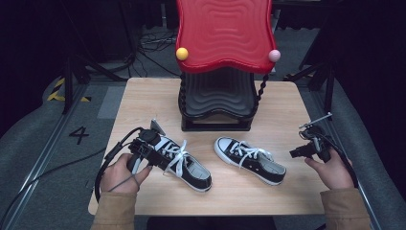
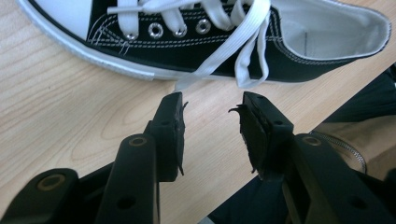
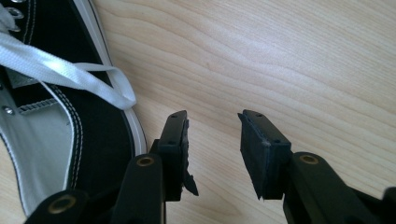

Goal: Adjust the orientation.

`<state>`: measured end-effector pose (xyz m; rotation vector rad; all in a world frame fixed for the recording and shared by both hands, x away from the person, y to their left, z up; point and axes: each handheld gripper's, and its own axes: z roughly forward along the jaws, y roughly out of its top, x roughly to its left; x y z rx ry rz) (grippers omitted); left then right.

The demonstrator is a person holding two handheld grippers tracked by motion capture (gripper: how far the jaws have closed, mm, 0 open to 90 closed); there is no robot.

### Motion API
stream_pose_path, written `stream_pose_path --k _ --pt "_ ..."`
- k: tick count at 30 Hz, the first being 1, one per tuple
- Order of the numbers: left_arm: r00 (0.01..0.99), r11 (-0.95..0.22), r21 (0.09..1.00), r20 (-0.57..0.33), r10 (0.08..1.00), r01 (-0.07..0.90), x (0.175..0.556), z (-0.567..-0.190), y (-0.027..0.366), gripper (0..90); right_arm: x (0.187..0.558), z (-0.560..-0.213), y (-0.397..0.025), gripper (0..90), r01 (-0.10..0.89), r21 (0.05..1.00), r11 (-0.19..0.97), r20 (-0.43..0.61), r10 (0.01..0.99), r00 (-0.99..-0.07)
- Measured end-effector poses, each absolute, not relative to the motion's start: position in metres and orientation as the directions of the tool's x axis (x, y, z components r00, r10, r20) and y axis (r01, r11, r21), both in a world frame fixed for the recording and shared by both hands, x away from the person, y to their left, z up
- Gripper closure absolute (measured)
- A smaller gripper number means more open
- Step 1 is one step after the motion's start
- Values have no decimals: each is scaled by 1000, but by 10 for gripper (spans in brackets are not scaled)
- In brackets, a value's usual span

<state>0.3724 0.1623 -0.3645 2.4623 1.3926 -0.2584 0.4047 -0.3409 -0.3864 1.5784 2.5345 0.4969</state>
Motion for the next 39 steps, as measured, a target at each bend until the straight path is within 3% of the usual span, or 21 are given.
stream_pose_path --k 25,39 --pt "675 -629 249 -338 656 736 366 -353 89 582 395 -390 -358 543 876 334 349 99 911 -400" --pt "686 -656 227 -376 623 720 364 -365 61 584 396 -393 -353 531 873 326 362 96 906 -412"
